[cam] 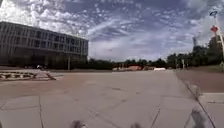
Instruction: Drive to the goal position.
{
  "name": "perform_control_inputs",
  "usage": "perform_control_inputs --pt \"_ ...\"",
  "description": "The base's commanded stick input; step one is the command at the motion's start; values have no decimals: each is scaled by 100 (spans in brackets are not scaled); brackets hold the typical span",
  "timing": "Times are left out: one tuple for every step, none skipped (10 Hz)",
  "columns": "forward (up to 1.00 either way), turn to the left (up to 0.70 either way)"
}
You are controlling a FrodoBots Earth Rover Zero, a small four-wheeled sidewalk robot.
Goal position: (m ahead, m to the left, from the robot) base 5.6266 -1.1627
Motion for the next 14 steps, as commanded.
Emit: perform_control_inputs --pt "70 -30" --pt "70 -23" --pt "70 -6" --pt "70 0" --pt "70 0" --pt "70 0" --pt "70 -8" --pt "70 -24" --pt "70 -31" --pt "70 -20" --pt "70 -9" --pt "70 -5" --pt "70 -7" --pt "70 0"
